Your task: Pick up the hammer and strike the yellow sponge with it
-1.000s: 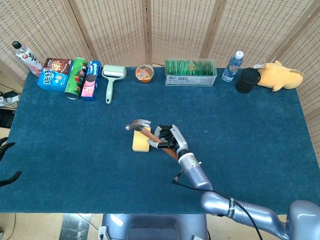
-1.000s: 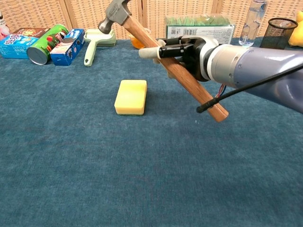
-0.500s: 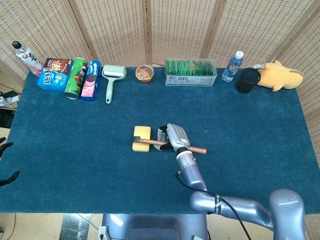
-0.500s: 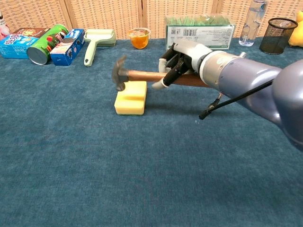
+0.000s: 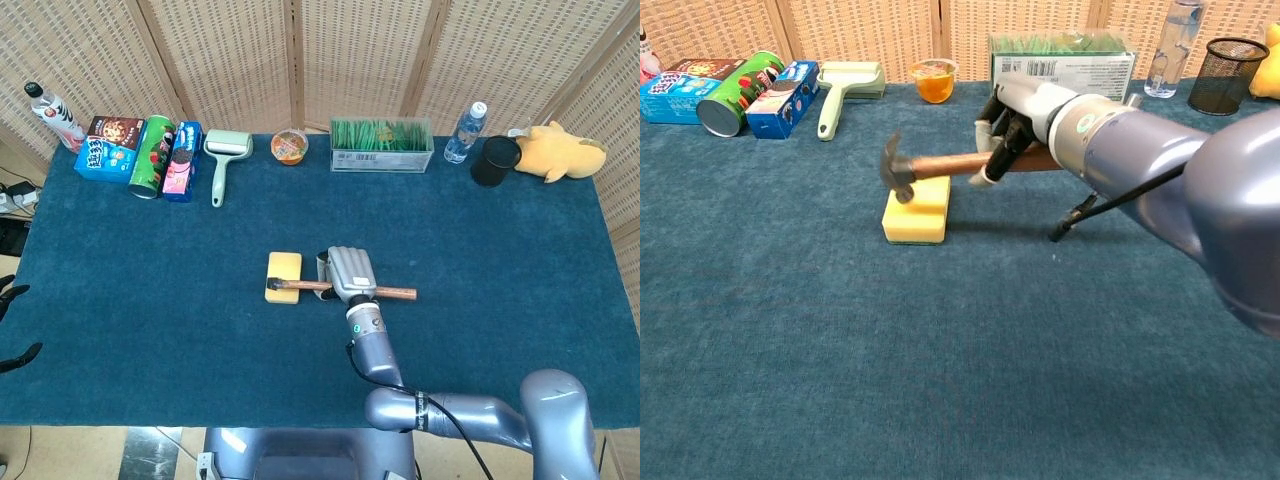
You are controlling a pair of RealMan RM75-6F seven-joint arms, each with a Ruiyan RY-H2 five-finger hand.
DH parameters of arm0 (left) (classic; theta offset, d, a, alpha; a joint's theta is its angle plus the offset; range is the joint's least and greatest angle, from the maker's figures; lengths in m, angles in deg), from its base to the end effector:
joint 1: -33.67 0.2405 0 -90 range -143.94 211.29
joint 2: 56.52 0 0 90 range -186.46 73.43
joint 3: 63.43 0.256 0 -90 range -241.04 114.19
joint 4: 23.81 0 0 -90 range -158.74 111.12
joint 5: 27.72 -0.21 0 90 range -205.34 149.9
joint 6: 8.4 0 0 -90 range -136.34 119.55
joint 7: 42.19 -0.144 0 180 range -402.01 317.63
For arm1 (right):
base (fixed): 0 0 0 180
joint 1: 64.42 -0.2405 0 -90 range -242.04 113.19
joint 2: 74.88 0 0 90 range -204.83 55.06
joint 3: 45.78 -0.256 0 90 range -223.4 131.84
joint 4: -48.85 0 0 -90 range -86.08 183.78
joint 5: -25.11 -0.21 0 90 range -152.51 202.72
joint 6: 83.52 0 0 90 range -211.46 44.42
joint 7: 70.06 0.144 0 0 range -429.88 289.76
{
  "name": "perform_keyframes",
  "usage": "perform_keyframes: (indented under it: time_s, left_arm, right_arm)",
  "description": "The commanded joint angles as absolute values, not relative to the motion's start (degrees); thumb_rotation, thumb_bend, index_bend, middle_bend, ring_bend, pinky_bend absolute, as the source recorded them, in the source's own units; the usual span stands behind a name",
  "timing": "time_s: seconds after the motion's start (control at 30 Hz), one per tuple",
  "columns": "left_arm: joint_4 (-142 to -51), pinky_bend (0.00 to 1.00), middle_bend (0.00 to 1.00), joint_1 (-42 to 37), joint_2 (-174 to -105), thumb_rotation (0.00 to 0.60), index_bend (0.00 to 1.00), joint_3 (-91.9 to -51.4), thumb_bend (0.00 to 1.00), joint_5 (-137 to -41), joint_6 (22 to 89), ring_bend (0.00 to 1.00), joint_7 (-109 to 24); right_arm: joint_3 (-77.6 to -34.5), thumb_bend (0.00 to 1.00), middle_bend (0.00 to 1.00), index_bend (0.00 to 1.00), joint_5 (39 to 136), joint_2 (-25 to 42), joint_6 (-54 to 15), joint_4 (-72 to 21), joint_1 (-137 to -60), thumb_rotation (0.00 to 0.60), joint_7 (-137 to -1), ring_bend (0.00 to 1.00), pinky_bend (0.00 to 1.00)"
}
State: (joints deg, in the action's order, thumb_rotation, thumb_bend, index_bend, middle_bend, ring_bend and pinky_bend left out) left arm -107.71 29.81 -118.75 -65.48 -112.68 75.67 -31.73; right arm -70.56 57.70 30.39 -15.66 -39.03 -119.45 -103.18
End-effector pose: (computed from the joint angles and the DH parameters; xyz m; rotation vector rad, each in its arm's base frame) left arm -0.3489 0.1744 0.1847 -1.3515 -0.9393 -0.8705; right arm -0.0352 -0.3543 -0.0577 1.5355 -1.3368 1.0450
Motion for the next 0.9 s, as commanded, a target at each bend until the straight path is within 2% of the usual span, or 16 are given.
perform_keyframes:
  time_s: [0.03,0.2,0.27,0.63,0.77,0.9]
  left_arm:
    - [-107.9,0.09,0.09,29.7,-118.8,0.6,0.16,-65.4,0.23,-113.0,75.7,0.01,-31.8]
    - [-108.4,0.09,0.09,29.7,-118.8,0.6,0.16,-65.3,0.23,-113.1,75.8,0.01,-32.2]
    - [-108.6,0.09,0.09,29.7,-118.8,0.6,0.16,-65.3,0.23,-113.1,75.8,0.01,-32.6]
    - [-111.1,0.09,0.09,29.3,-118.5,0.6,0.16,-65.2,0.24,-113.8,75.7,0.01,-35.1]
    - [-111.9,0.09,0.09,29.4,-118.4,0.6,0.16,-65.1,0.24,-113.7,75.8,0.01,-36.0]
    - [-112.7,0.09,0.09,29.5,-118.2,0.6,0.16,-65.0,0.24,-113.8,76.0,0.01,-36.7]
  right_arm:
    - [-75.5,0.31,1.0,0.95,54.6,25.5,-21.0,-47.2,-114.8,0.6,-92.8,1.0,1.0]
    - [-74.0,0.3,1.0,0.95,54.4,20.3,-26.0,-49.9,-111.6,0.6,-88.5,1.0,1.0]
    - [-73.2,0.3,1.0,0.95,52.6,16.4,-30.8,-52.0,-109.5,0.6,-85.5,1.0,1.0]
    - [-63.8,0.29,1.0,0.93,68.8,14.9,-30.6,-45.7,-106.3,0.6,-83.5,1.0,0.99]
    - [-62.2,0.28,0.96,0.83,70.2,13.9,-34.1,-43.6,-106.4,0.6,-81.7,0.97,0.83]
    - [-59.7,0.27,0.8,0.72,73.6,15.0,-34.0,-39.2,-107.0,0.6,-83.2,0.79,0.64]
